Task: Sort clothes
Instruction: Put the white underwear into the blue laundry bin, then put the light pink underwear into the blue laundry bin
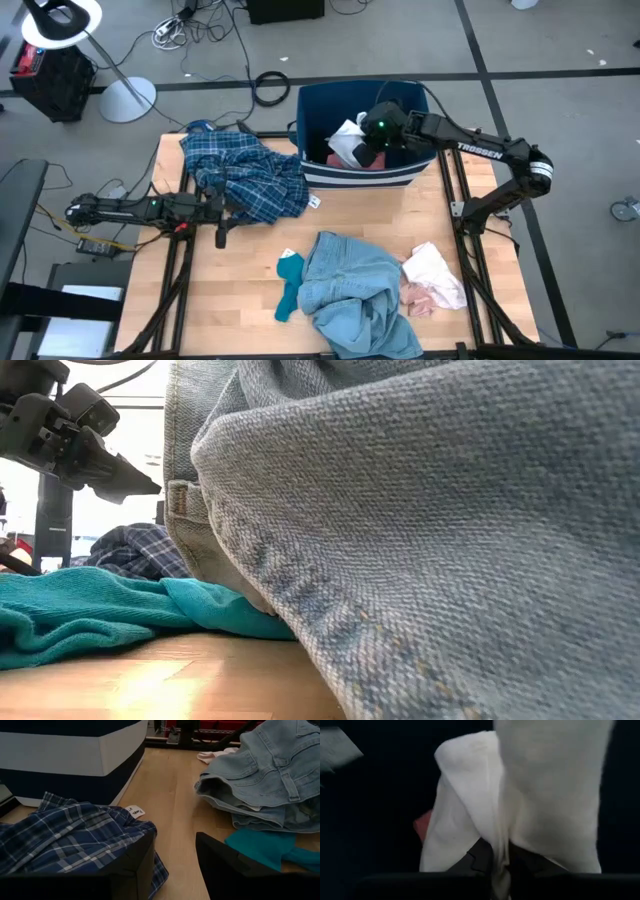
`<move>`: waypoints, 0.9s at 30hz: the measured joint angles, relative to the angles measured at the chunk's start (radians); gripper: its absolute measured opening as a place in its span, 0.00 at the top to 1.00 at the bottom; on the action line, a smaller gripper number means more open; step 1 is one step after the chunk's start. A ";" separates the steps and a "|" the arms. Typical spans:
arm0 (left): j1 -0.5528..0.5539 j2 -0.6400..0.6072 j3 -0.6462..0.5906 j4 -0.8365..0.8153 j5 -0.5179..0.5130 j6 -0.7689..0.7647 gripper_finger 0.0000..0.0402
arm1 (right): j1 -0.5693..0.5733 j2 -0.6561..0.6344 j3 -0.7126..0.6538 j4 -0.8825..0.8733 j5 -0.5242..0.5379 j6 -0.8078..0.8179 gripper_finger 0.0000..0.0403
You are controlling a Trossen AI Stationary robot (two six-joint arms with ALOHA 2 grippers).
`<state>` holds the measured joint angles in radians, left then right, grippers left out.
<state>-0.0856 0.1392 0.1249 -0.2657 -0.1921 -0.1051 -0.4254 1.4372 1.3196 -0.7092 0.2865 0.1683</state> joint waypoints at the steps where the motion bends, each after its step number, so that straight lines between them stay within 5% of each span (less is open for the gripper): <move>1: 0.000 0.000 0.000 0.000 0.000 0.000 0.62 | -0.002 0.000 -0.012 -0.001 0.000 0.010 0.87; 14: 0.000 0.000 0.000 -0.001 0.000 0.008 0.62 | -0.003 0.000 -0.050 0.054 0.000 0.044 0.62; 27: 0.000 0.000 0.000 -0.002 0.000 0.016 0.62 | 0.000 -0.056 -0.050 0.068 -0.003 0.041 0.59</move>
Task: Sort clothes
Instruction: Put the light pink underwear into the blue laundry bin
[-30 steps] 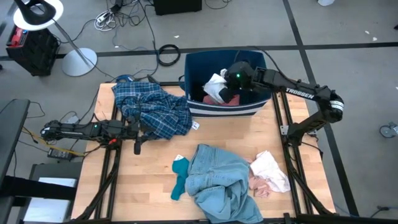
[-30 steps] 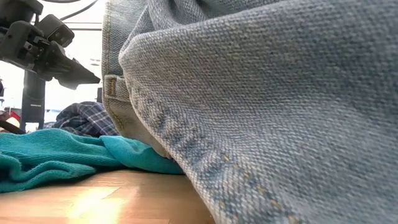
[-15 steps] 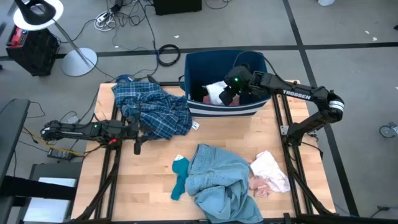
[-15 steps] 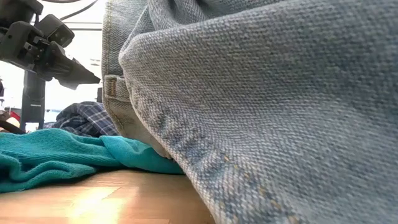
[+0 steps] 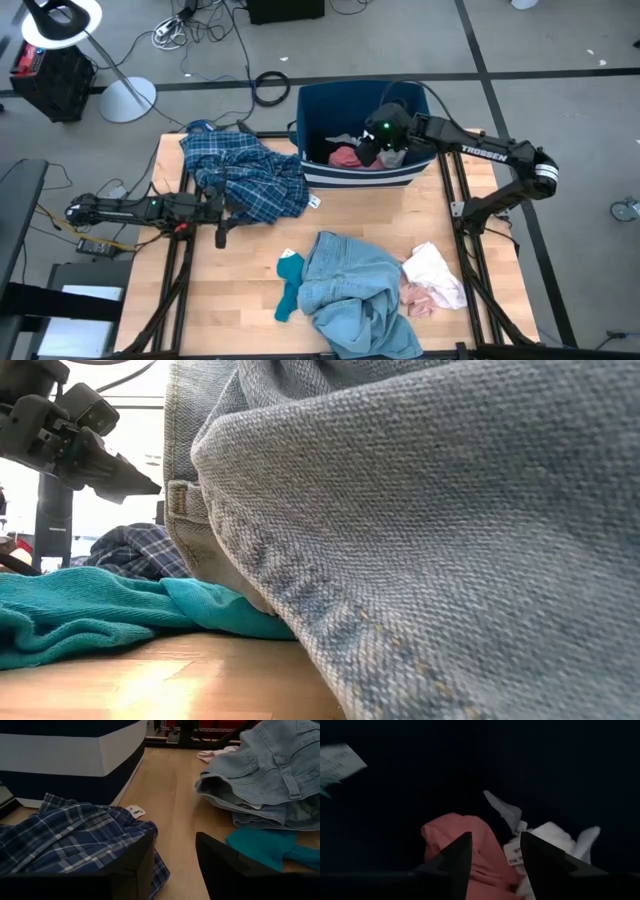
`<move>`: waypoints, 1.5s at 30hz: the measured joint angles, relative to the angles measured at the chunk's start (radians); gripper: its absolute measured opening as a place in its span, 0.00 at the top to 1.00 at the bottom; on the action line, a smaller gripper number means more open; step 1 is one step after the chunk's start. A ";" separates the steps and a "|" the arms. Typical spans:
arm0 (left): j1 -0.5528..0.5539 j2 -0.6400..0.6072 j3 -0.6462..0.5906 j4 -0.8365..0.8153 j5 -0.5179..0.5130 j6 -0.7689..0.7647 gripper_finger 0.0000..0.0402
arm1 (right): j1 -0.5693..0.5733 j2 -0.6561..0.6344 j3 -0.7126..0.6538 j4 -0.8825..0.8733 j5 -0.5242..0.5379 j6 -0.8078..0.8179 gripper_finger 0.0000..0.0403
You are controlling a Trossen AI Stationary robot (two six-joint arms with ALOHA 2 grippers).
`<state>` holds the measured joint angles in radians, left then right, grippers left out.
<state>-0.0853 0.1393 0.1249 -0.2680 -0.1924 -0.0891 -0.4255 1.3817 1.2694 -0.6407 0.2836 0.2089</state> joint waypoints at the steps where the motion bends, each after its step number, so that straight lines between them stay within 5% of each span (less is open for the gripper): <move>1: 0.000 0.000 0.000 0.000 0.000 0.004 0.62 | 0.000 -0.013 0.000 0.000 0.000 0.001 0.59; 18: 0.000 0.000 0.000 0.000 0.000 0.006 0.62 | 0.099 -0.322 0.000 -0.228 -0.068 0.201 0.59; 29: 0.000 0.000 0.000 0.002 0.000 0.000 0.62 | 0.417 -0.416 0.000 -0.530 -0.044 0.483 0.62; 45: 0.000 0.000 0.000 0.000 0.001 -0.018 0.62 | 0.897 -0.233 0.000 -0.790 0.035 1.080 0.67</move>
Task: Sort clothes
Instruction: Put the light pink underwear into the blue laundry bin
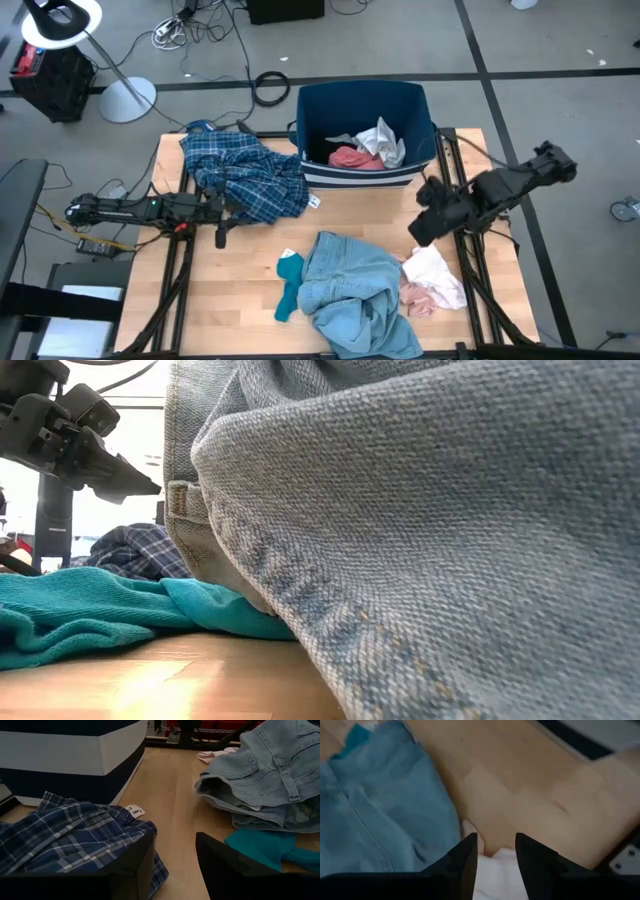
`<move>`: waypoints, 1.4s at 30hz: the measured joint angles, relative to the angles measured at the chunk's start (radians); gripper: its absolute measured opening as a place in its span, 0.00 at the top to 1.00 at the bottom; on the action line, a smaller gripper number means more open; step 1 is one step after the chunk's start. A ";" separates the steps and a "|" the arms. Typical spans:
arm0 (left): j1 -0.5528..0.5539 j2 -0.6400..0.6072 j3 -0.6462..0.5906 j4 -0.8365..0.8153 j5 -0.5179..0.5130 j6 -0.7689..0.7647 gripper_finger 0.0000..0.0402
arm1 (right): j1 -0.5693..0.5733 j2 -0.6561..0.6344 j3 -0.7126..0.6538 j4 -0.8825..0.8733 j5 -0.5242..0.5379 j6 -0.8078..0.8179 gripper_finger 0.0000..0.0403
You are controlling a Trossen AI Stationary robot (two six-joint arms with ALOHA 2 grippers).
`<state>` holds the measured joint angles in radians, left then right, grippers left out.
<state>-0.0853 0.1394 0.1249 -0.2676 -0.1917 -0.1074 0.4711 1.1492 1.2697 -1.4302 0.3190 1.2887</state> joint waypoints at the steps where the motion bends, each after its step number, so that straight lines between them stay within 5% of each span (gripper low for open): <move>1: 0.000 0.000 0.000 0.000 0.000 0.000 0.62 | 0.021 0.018 0.000 -0.015 -0.004 0.034 0.67; 16: 0.000 0.000 0.000 0.000 0.001 -0.035 0.62 | 0.255 0.221 -0.064 -0.107 -0.065 0.361 0.64; 35: 0.000 0.000 0.000 0.000 0.009 -0.035 0.62 | 0.292 0.126 -0.710 0.693 -0.287 0.502 0.47; 38: 0.000 0.000 0.000 0.000 0.010 -0.035 0.62 | 0.285 0.121 -0.733 0.725 -0.277 0.502 0.51; 42: 0.000 0.000 0.000 -0.001 0.010 -0.035 0.62 | 0.279 0.121 -0.715 0.712 -0.188 0.469 0.75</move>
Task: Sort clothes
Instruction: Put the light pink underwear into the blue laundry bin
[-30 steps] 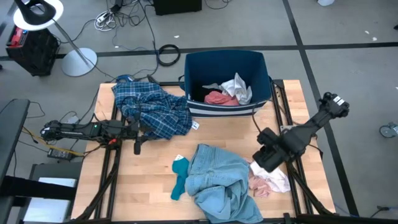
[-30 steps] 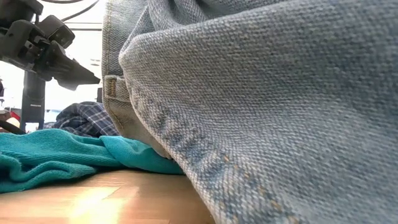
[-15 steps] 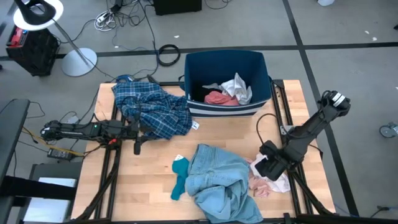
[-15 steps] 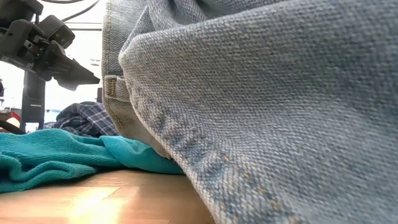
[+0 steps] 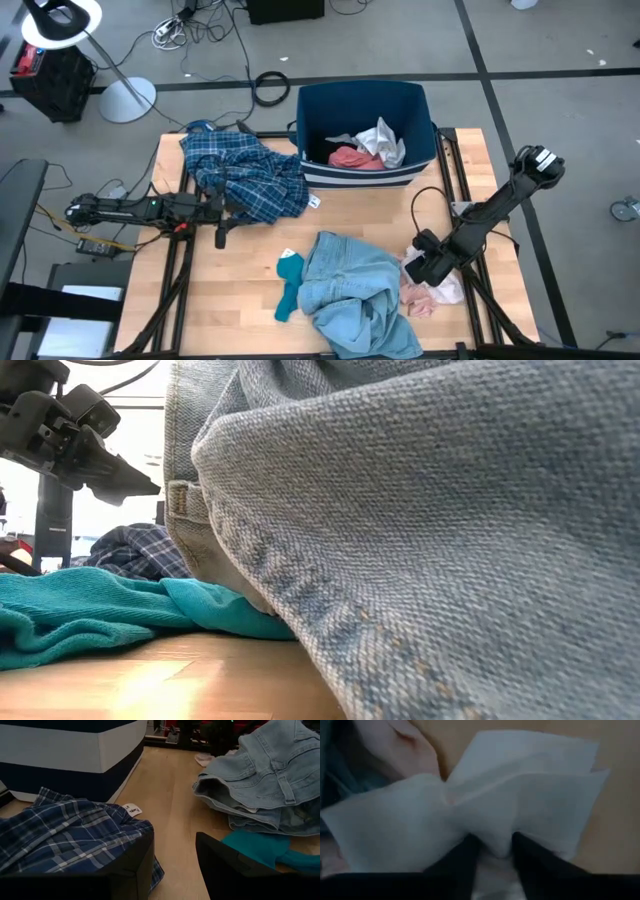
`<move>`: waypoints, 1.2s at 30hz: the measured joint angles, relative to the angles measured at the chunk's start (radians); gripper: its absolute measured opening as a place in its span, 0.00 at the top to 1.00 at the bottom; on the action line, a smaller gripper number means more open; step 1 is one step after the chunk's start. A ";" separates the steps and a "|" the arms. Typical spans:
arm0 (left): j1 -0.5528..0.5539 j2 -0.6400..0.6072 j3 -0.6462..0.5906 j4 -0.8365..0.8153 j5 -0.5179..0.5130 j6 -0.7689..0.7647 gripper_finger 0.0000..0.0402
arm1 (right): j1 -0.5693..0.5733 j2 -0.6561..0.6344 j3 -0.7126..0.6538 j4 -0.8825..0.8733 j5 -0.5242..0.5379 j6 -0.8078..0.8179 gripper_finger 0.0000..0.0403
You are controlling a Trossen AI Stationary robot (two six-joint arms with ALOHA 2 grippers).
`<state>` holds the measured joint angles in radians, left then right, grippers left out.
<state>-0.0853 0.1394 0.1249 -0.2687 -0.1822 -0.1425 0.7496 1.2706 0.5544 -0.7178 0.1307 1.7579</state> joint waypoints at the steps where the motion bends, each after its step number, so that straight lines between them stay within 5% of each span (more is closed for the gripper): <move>1: 0.000 0.000 0.000 -0.001 0.000 0.000 0.62 | -0.001 0.000 0.008 -0.015 0.016 -0.015 0.84; 4: 0.000 0.000 0.000 -0.001 0.000 0.001 0.62 | -0.004 0.001 0.042 -0.063 0.060 -0.050 0.96; 12: 0.000 0.000 0.000 0.000 0.000 0.002 0.62 | -0.068 -0.002 0.239 -0.334 0.160 -0.119 0.98; 24: 0.000 0.000 0.000 0.012 -0.001 0.021 0.62 | -0.214 -0.003 0.690 -0.748 0.472 -0.322 0.98; 30: 0.000 0.000 0.000 0.020 -0.007 0.038 0.62 | -0.364 -0.001 0.862 -0.738 0.577 -0.589 0.98; 36: 0.000 0.000 0.000 0.027 -0.027 0.060 0.62 | -0.528 0.000 0.977 -0.514 0.610 -0.967 0.98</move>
<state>-0.0853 0.1393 0.1253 -0.2421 -0.2089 -0.0822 0.2219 1.2705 1.5318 -1.2322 0.7403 0.7908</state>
